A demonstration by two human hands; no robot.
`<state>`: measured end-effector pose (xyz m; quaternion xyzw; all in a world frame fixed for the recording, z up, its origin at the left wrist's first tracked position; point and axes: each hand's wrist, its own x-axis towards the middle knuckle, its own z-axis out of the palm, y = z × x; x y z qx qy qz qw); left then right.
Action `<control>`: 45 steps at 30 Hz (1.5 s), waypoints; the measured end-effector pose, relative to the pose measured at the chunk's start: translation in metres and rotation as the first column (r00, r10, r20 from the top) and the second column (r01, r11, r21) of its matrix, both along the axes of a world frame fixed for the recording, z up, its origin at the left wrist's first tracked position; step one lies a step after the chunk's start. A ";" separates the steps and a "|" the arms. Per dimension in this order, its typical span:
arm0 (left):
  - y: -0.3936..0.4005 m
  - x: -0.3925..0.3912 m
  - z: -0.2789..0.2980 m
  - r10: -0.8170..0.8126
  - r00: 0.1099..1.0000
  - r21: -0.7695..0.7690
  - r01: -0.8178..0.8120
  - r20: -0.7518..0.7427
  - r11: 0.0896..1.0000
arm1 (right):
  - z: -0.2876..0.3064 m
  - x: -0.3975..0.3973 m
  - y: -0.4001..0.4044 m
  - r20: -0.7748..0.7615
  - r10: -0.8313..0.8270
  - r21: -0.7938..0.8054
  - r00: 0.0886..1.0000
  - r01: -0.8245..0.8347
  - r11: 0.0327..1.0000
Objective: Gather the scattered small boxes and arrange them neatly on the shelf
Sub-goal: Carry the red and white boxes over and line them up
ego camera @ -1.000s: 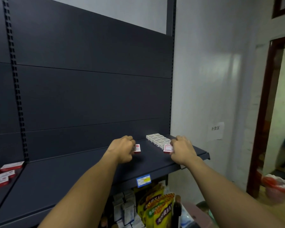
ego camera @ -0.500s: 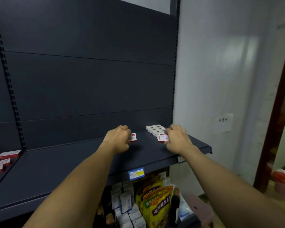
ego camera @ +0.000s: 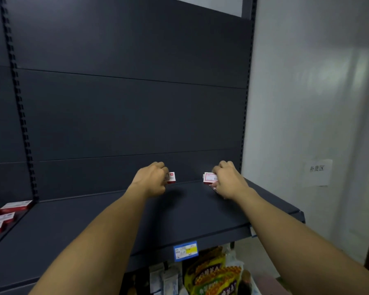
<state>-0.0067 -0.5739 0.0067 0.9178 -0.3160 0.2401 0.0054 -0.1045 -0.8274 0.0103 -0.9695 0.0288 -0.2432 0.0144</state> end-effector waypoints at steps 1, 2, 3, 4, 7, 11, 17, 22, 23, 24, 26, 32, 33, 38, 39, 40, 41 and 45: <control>0.001 0.005 0.001 0.010 1.000 0.003 -0.010 -0.001 1.000 | 0.001 0.008 0.001 0.006 0.005 0.007 1.000 -0.005 1.000; 0.001 0.010 0.002 0.019 1.000 0.007 -0.019 -0.004 1.000 | 0.000 0.015 0.001 0.005 0.011 0.015 1.000 -0.011 1.000; 0.002 0.015 0.002 0.027 1.000 0.010 -0.027 -0.009 1.000 | -0.002 0.022 0.002 -0.003 0.015 0.022 1.000 -0.015 1.000; 0.002 0.020 0.001 0.035 0.999 0.013 -0.035 -0.013 0.999 | -0.004 0.029 0.002 -0.013 0.020 0.027 1.000 -0.020 0.999; 0.000 0.033 -0.007 0.053 0.998 0.003 -0.052 -0.016 0.999 | -0.014 0.049 -0.001 -0.013 0.040 0.049 0.999 -0.040 0.998; -0.003 0.045 -0.022 0.064 0.997 -0.013 -0.065 -0.031 0.998 | -0.029 0.072 -0.006 -0.015 0.083 0.080 0.996 -0.082 0.993; -0.014 0.071 -0.055 0.135 0.987 -0.056 -0.140 -0.082 0.989 | -0.058 0.115 0.001 0.038 0.181 0.151 0.983 -0.184 0.971; -0.020 0.085 -0.081 0.154 0.982 -0.080 -0.163 -0.108 0.983 | -0.081 0.146 0.010 0.042 0.245 0.166 0.969 -0.249 0.954; -0.020 0.088 -0.086 0.159 0.980 -0.097 -0.171 -0.118 0.981 | -0.085 0.152 0.013 0.047 0.261 0.180 0.964 -0.266 0.947; -0.020 0.092 -0.090 0.164 0.978 -0.114 -0.178 -0.129 0.977 | -0.090 0.158 0.015 0.059 0.282 0.200 0.958 -0.288 0.937; -0.022 0.098 -0.097 0.169 0.975 -0.152 -0.190 -0.142 0.970 | -0.099 0.170 0.019 0.082 0.320 0.244 0.944 -0.330 0.912; -0.031 0.118 -0.102 0.174 0.975 -0.261 -0.206 -0.141 0.943 | -0.104 0.205 0.022 0.156 0.352 0.312 0.923 -0.384 0.869; -0.032 0.122 -0.103 0.177 0.974 -0.263 -0.209 -0.142 0.942 | -0.105 0.209 0.021 0.167 0.358 0.316 0.919 -0.394 0.863; -0.036 0.131 -0.104 0.134 0.980 -0.287 -0.172 -0.148 0.942 | -0.103 0.230 0.016 0.227 0.361 0.366 0.904 -0.423 0.829; -0.035 0.132 -0.105 0.127 0.980 -0.308 -0.169 -0.153 0.936 | -0.103 0.234 0.015 0.234 0.362 0.372 0.902 -0.427 0.824; -0.035 0.133 -0.105 0.123 0.980 -0.324 -0.169 -0.157 0.931 | -0.103 0.237 0.014 0.239 0.367 0.375 0.899 -0.434 0.819; -0.034 0.135 -0.105 0.122 0.980 -0.333 -0.169 -0.158 0.928 | -0.104 0.239 0.014 0.244 0.374 0.374 0.895 -0.443 0.815; -0.035 0.140 -0.107 0.117 0.980 -0.346 -0.168 -0.164 0.923 | -0.107 0.241 0.015 0.262 0.409 0.350 0.874 -0.481 0.804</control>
